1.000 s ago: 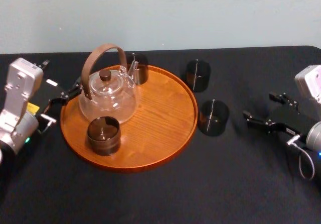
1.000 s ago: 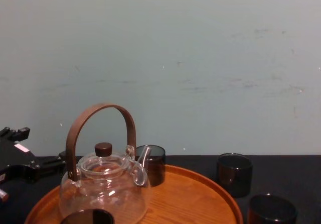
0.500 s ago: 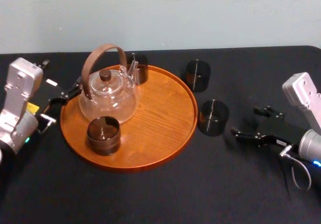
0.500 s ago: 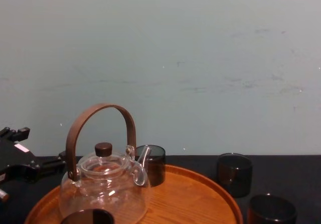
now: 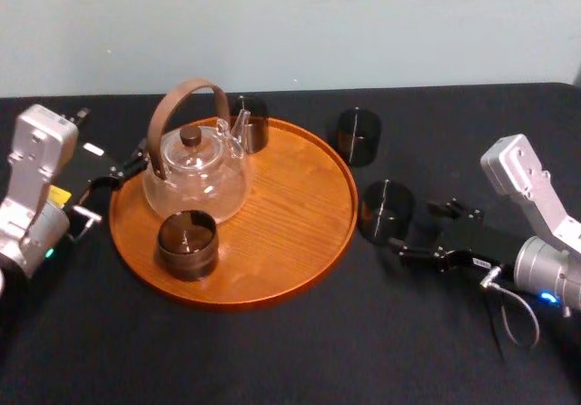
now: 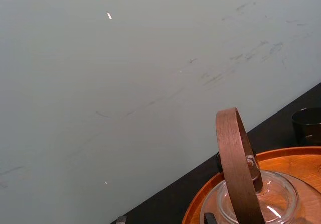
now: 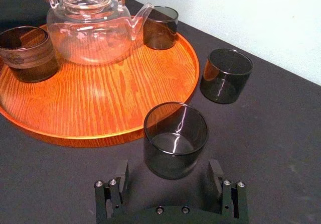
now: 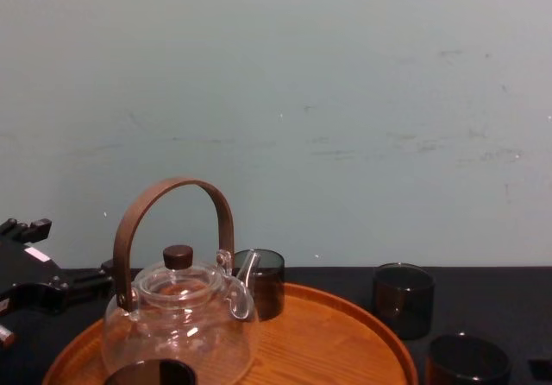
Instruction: Pick up the glass from the table and place it on the tray.
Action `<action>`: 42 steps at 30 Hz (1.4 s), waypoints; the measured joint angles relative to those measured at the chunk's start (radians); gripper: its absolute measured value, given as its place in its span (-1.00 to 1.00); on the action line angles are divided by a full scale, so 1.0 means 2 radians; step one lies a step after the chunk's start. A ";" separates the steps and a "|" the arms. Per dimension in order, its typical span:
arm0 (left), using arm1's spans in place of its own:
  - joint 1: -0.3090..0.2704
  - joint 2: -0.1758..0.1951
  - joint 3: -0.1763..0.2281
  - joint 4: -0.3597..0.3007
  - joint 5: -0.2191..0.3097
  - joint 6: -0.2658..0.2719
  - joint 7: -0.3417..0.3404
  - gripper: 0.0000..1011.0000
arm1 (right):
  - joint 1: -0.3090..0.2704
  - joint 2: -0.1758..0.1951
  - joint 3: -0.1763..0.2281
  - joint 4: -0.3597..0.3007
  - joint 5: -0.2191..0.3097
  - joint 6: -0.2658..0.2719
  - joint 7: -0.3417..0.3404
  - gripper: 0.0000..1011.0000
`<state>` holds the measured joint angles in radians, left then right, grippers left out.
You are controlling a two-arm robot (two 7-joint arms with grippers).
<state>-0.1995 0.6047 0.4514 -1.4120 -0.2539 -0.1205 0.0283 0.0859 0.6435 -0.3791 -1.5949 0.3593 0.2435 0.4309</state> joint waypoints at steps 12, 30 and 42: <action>0.000 0.000 0.000 0.000 0.000 0.000 0.000 0.98 | 0.020 -0.026 -0.003 0.026 -0.008 0.006 0.004 0.98; 0.000 0.000 0.000 0.000 0.000 0.000 0.000 0.98 | 0.049 -0.050 -0.010 0.060 -0.014 0.012 0.012 0.98; 0.000 0.000 0.000 0.000 0.000 0.000 0.000 0.98 | 0.071 -0.066 -0.012 0.087 -0.014 0.017 0.013 0.98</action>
<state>-0.1995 0.6047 0.4514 -1.4120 -0.2539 -0.1206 0.0283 0.2289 0.5117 -0.4038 -1.4210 0.3315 0.2784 0.4565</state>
